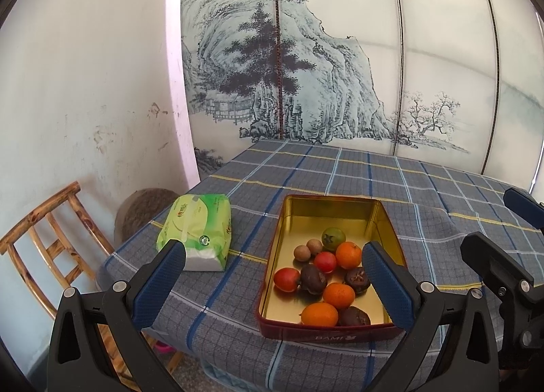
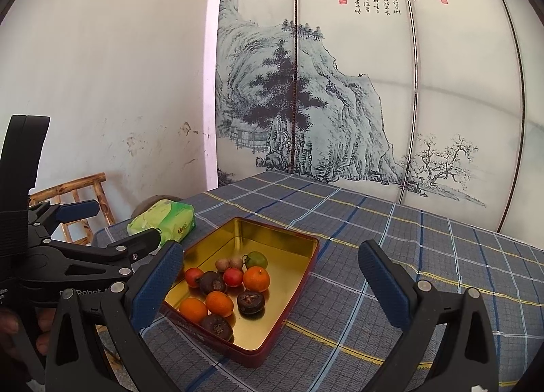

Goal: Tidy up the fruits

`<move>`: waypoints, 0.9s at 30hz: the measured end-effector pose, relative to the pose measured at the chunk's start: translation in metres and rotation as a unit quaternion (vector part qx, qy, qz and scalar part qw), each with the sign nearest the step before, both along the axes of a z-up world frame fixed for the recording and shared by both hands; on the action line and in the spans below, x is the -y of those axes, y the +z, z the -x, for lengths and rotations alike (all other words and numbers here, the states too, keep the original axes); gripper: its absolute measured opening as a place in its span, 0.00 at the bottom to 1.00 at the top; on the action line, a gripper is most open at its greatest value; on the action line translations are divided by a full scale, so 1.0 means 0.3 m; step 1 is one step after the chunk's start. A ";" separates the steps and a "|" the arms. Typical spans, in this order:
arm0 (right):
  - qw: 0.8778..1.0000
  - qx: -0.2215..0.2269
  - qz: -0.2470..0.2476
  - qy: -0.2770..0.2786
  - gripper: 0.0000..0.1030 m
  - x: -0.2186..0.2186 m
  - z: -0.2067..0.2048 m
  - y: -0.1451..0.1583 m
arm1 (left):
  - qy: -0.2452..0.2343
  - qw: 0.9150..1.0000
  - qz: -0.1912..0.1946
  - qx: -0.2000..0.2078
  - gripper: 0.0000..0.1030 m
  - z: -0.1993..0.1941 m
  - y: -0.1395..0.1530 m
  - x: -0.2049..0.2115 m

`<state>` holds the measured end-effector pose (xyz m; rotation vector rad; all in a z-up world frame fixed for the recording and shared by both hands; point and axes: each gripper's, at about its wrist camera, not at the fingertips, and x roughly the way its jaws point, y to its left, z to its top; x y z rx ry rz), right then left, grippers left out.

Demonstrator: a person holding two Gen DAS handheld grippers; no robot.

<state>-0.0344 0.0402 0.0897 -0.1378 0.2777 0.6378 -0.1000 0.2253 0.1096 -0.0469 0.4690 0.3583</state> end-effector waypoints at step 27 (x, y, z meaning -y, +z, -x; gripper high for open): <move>1.000 -0.003 0.003 0.003 0.99 -0.006 -0.010 -0.001 | 0.001 1.000 0.005 -0.004 1.00 -0.005 -0.011 -0.014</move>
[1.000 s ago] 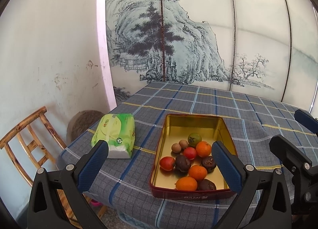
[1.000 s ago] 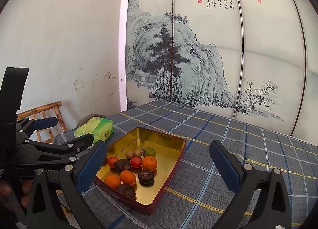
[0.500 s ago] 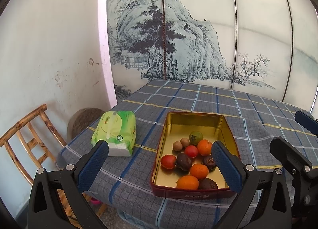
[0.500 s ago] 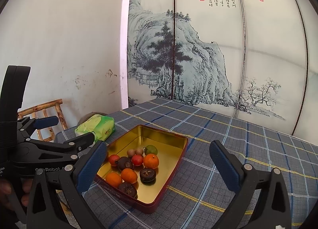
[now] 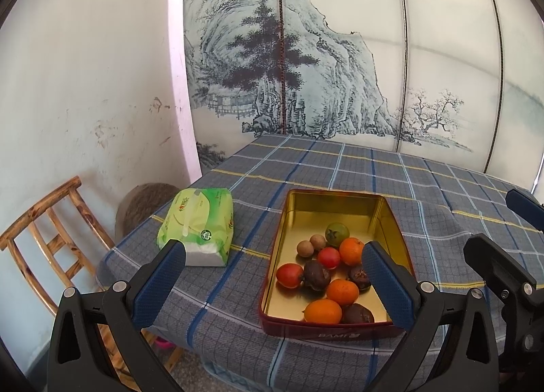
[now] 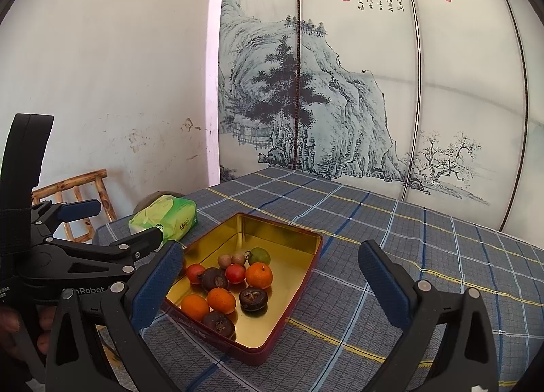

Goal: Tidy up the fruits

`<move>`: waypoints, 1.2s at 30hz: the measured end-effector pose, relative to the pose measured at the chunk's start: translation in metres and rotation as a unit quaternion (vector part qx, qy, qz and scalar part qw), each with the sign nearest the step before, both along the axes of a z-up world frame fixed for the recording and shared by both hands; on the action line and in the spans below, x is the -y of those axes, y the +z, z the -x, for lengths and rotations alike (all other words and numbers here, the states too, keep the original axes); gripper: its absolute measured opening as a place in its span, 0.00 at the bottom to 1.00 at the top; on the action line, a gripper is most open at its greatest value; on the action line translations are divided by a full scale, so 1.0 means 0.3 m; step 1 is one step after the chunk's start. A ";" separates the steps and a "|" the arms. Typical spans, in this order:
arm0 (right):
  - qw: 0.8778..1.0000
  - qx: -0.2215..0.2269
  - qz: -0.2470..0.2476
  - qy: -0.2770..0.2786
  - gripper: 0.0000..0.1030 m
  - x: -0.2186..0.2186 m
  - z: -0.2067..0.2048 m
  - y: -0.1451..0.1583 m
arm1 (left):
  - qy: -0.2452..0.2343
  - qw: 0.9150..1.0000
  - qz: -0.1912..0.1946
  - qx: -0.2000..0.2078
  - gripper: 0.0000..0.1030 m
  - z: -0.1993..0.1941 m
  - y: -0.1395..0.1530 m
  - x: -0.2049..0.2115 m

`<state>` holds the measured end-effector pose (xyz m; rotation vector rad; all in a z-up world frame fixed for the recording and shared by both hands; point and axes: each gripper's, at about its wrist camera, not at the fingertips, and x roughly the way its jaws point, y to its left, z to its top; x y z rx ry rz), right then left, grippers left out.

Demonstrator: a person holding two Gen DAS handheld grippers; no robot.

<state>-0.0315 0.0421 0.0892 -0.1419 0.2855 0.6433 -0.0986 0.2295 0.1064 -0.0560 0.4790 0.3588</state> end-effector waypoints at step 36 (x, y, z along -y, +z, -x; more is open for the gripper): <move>1.000 -0.014 0.004 0.006 0.99 -0.016 0.002 -0.067 | 0.002 1.000 0.000 -0.013 1.00 0.028 -0.031 0.027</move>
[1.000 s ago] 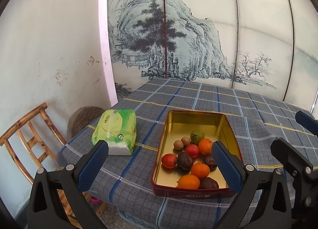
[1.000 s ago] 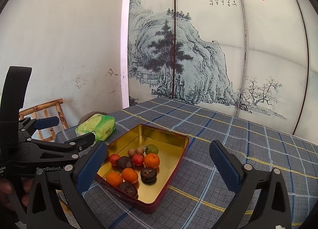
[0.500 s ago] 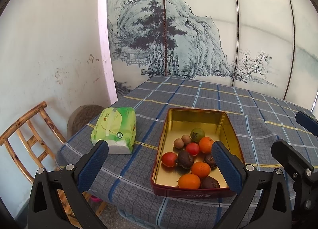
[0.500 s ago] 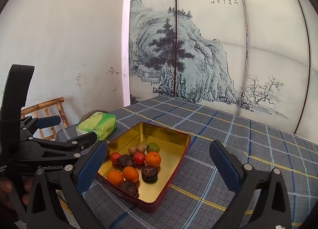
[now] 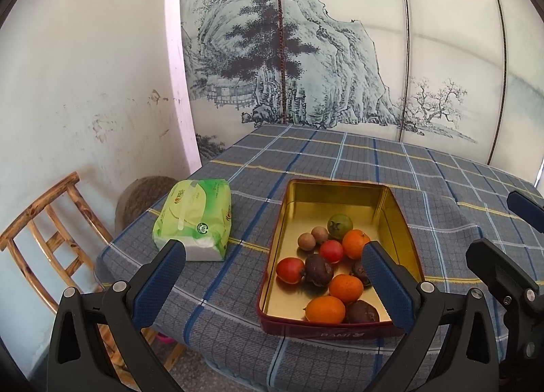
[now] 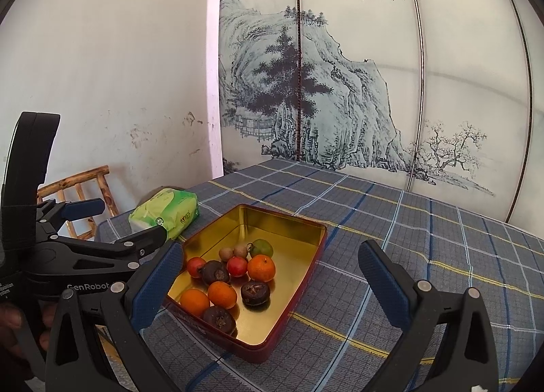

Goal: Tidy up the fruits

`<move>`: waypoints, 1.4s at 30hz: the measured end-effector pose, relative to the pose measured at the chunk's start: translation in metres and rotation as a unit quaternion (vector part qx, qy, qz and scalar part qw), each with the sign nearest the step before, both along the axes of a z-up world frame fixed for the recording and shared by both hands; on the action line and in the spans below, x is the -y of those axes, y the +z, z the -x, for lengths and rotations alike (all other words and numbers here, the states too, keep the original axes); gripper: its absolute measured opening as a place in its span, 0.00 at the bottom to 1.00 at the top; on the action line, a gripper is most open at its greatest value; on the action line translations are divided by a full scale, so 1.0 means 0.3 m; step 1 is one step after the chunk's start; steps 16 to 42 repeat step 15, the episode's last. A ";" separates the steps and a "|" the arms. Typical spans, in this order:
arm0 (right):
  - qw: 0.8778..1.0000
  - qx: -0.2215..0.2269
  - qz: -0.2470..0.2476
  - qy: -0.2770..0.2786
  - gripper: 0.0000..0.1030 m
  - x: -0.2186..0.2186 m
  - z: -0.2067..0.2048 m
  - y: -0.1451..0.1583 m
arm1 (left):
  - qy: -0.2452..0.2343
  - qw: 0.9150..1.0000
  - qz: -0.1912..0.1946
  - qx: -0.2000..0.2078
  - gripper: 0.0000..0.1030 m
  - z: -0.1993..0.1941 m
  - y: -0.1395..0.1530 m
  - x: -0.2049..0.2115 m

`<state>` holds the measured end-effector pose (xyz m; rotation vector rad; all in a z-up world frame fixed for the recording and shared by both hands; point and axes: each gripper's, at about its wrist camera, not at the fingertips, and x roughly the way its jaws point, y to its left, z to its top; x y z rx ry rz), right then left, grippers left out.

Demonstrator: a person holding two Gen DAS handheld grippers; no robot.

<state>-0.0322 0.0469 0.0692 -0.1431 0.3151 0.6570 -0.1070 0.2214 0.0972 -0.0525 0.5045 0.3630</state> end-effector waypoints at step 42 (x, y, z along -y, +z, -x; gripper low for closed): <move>0.983 -0.165 0.033 -0.068 0.99 0.396 -0.423 -0.099 | 0.009 1.000 -0.005 -0.010 1.00 0.205 -0.009 0.114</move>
